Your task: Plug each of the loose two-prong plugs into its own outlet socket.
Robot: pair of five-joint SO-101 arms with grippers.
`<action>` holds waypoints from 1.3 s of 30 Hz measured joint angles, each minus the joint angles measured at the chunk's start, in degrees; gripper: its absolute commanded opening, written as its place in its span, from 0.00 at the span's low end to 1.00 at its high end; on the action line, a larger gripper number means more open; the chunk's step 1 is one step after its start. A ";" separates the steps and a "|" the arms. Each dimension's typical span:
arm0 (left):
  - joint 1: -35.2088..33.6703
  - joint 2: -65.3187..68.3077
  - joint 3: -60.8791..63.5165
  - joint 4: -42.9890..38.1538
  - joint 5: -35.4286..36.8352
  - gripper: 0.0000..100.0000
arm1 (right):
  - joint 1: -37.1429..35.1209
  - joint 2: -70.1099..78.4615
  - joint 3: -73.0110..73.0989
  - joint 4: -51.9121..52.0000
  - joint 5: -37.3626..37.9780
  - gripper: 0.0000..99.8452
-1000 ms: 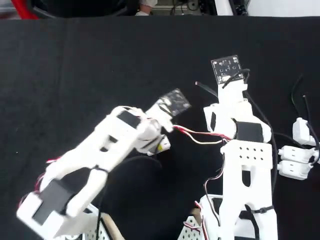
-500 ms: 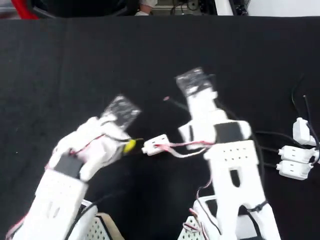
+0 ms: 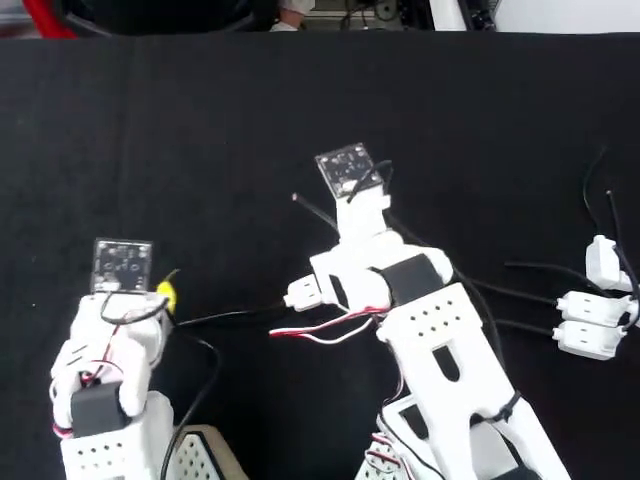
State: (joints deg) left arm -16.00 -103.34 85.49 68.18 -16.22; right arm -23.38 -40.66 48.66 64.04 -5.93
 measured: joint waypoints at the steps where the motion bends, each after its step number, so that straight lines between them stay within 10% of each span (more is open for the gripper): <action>1: -1.49 0.09 0.35 0.09 0.00 0.16 | 0.00 0.00 0.62 -0.26 -0.26 0.01; 39: -8.44 -0.79 10.55 -3.52 -6.77 0.16 | 2.90 24.09 -4.57 -6.95 -10.37 0.01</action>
State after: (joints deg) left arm -24.44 -104.13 96.04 64.66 -22.99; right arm -20.48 -16.57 44.09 57.10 -16.31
